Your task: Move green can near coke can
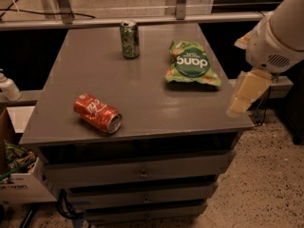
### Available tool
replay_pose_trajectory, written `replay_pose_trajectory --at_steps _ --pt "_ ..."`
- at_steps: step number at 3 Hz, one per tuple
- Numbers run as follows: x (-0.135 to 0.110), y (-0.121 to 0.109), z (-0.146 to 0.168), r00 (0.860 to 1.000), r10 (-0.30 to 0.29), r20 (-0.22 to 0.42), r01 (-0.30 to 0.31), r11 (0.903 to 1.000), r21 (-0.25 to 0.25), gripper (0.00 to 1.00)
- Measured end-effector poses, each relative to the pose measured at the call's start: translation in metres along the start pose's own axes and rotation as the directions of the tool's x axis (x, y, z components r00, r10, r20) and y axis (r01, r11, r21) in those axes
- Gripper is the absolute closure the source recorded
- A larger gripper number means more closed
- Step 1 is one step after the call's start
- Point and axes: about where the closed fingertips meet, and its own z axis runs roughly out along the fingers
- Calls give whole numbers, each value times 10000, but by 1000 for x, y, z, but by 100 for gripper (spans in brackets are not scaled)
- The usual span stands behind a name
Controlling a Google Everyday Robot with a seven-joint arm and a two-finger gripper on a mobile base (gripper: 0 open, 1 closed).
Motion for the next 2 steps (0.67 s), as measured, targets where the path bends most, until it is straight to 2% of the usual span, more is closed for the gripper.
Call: replay_pose_trajectory --at_steps 1,2 --pt "-26 -26 35 9924 89 1224 -62 9997 -220 0" --pt "-59 -53 65 9647 286 2618 -110 9976 -684 0"
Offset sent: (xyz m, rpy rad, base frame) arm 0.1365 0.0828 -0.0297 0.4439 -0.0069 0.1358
